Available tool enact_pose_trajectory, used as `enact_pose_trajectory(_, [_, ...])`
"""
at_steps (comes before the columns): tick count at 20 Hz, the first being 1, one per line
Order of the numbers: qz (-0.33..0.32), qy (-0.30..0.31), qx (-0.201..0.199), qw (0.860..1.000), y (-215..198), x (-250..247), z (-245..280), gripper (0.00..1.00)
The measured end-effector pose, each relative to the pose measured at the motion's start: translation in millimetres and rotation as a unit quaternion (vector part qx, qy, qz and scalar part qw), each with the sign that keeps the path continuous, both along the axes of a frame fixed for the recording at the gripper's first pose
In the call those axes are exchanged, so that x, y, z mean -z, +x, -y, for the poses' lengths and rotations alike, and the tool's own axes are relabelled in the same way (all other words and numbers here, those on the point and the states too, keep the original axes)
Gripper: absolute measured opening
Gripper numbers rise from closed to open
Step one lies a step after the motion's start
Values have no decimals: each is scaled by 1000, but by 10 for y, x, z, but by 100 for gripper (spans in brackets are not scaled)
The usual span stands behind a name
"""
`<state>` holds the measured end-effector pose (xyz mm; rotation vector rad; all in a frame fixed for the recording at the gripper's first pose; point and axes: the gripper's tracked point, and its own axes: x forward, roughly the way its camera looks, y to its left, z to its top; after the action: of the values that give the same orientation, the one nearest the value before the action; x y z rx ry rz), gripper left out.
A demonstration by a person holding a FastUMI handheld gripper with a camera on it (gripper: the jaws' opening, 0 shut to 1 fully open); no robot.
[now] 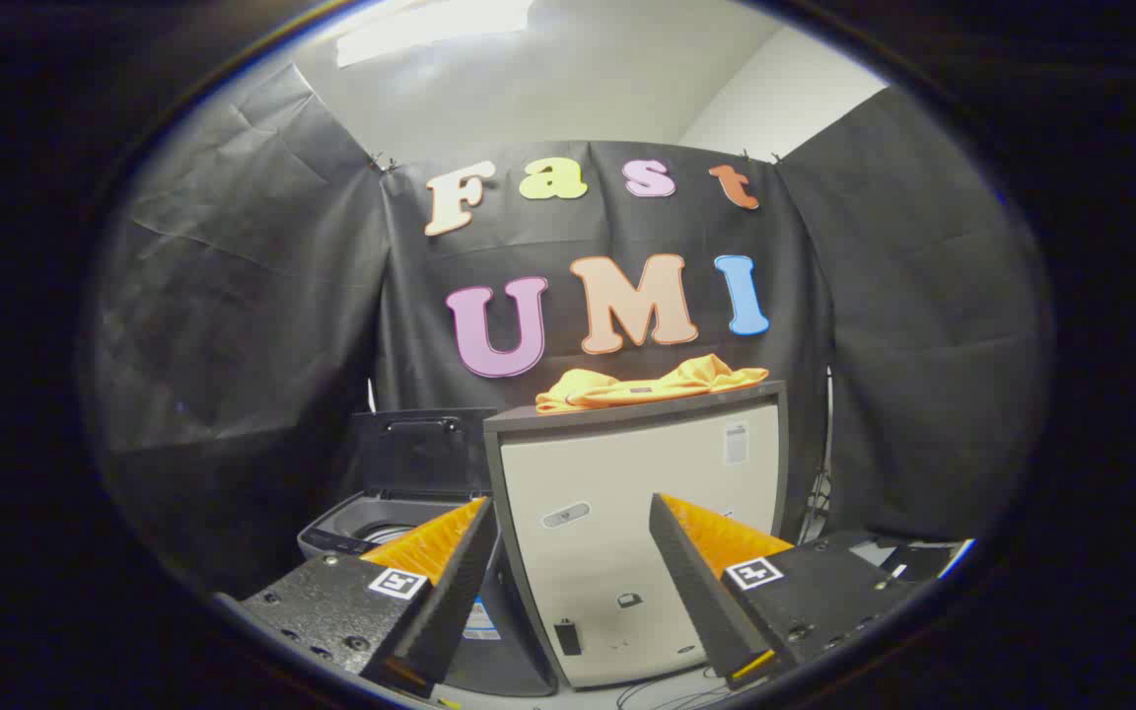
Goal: Put the clothes into the washing machine and then close the washing machine lid.
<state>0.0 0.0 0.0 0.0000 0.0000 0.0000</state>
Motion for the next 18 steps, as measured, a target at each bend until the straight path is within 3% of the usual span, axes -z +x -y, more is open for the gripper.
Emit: enact_pose_trajectory(18, [20, -16, 10, 1000, 40, -235, -11, 94])
